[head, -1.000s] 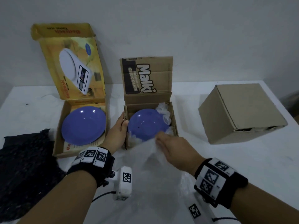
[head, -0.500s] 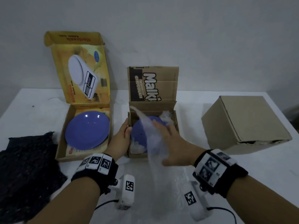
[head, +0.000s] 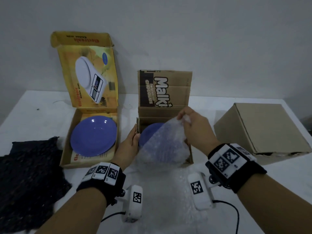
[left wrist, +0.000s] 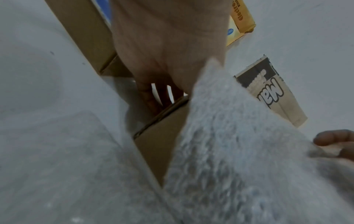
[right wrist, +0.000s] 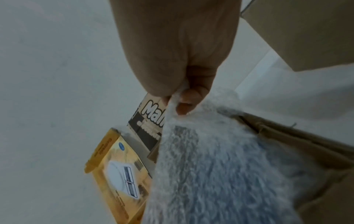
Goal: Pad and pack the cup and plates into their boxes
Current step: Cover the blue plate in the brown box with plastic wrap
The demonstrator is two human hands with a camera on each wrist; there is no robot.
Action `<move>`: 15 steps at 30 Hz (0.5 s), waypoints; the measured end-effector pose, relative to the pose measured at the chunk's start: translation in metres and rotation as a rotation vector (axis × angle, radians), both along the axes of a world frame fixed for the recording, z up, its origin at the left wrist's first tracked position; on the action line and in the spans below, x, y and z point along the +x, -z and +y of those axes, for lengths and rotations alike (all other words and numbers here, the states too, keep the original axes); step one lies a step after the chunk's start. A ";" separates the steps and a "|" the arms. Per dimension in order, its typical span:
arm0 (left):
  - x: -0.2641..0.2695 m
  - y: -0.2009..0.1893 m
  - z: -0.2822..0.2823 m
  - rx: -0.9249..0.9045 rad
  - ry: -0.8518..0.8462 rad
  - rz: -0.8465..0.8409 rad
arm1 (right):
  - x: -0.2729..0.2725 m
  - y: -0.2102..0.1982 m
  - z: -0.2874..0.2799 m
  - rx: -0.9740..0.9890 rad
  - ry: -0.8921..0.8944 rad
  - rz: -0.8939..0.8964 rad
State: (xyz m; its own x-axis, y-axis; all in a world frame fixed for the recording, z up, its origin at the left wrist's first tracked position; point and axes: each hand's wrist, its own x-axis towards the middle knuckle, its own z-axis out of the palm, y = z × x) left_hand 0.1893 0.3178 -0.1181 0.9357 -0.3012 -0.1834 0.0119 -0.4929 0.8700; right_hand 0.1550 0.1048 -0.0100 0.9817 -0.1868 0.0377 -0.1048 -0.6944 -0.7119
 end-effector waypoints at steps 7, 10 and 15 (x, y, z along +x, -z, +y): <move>-0.007 -0.007 -0.002 0.089 -0.124 0.131 | -0.013 0.018 0.021 -0.165 -0.309 0.303; -0.006 -0.009 -0.004 0.078 -0.091 0.075 | -0.019 0.028 0.028 -0.464 -0.576 0.416; -0.007 -0.012 -0.007 0.019 -0.120 0.046 | -0.009 0.027 0.029 -0.175 -0.347 0.283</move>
State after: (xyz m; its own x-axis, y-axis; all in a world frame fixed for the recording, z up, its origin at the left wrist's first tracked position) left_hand 0.1818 0.3105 -0.1065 0.9552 -0.1841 -0.2317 0.1113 -0.5018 0.8578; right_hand 0.1462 0.1338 -0.0370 0.9613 0.1392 -0.2379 -0.0182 -0.8292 -0.5586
